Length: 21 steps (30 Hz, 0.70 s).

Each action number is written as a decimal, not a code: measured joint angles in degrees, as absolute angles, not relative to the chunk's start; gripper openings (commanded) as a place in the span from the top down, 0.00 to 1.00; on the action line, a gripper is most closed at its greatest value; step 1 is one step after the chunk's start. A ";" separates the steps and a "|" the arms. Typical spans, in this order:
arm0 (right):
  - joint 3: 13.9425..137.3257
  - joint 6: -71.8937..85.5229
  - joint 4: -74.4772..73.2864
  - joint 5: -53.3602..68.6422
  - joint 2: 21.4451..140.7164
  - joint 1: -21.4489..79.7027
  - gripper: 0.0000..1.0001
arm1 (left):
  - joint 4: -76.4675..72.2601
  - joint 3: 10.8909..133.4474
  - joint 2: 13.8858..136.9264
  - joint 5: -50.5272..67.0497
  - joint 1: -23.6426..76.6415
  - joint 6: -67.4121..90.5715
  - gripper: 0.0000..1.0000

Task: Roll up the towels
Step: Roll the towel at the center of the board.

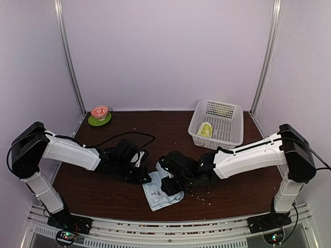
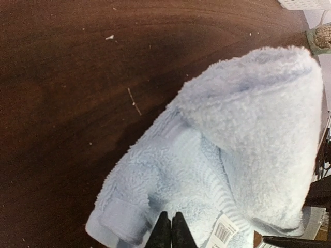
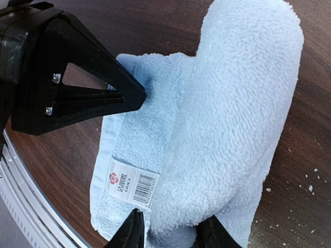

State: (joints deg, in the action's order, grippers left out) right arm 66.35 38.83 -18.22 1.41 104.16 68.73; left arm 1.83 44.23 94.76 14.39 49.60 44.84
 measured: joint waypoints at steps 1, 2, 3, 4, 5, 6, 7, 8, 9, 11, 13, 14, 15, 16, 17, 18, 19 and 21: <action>65.98 38.79 -17.28 2.26 104.12 68.71 0.62 | 1.83 44.23 94.52 14.31 49.60 44.82 0.99; 65.65 38.81 -16.23 3.18 104.12 68.55 0.62 | 1.85 44.23 94.39 14.26 49.60 44.82 0.99; 65.34 38.85 -15.20 4.05 104.12 68.42 0.62 | 1.83 44.23 94.39 14.24 49.60 44.82 1.00; 65.14 38.94 -14.24 4.82 104.12 68.36 0.62 | 1.83 44.23 94.41 14.26 49.60 44.84 1.00; 65.01 38.98 -13.56 5.43 104.12 68.36 0.62 | 1.80 44.23 94.45 14.33 49.60 44.88 1.00; 64.97 39.07 -12.93 6.15 104.12 68.36 0.62 | 1.65 44.23 94.52 14.39 49.60 44.93 1.00; 64.97 39.16 -12.29 6.79 104.12 68.36 0.62 | 1.43 44.23 94.74 14.55 49.60 44.97 1.00; 64.99 39.18 -11.75 7.38 104.12 68.38 0.62 | 1.30 44.23 94.98 14.63 49.60 45.04 1.00; 64.99 39.22 -11.42 7.86 104.12 68.38 0.62 | 1.19 44.23 95.35 14.79 49.60 45.15 1.00; 65.06 39.22 -11.11 8.54 104.16 68.38 0.62 | 1.17 44.18 95.98 14.96 49.60 45.30 1.00; 65.23 39.29 -11.05 9.06 104.18 68.38 0.62 | 1.17 44.07 96.23 15.05 49.60 45.34 1.00; 65.32 39.33 -10.98 9.21 104.22 68.38 0.62 | 1.10 44.03 96.27 15.07 49.60 45.34 1.00; 65.52 39.35 -10.96 9.34 104.31 68.38 0.62 | 1.10 44.01 96.29 15.09 49.60 45.34 1.00; 65.82 39.38 -11.05 9.47 104.55 68.38 0.62 | 1.10 44.01 96.33 15.11 49.60 45.34 1.00; 66.28 39.38 -11.14 9.61 104.95 68.38 0.62 | 1.13 44.01 96.33 15.16 49.60 45.34 1.00; 66.83 39.38 -11.14 9.69 105.47 68.38 0.63 | 1.17 44.01 96.33 15.18 49.60 45.34 1.00; 67.24 39.40 -11.25 9.74 105.91 68.38 0.63 | 1.23 44.01 96.33 15.16 49.60 45.34 1.00; 67.94 39.40 -11.40 9.89 106.83 68.38 0.63 | 1.67 43.99 96.09 15.05 49.60 45.30 1.00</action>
State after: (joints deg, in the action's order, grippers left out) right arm 67.94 39.40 -11.40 9.89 106.83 68.38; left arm 1.67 43.99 96.09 15.05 49.60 45.30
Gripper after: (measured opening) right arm 0.375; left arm 0.001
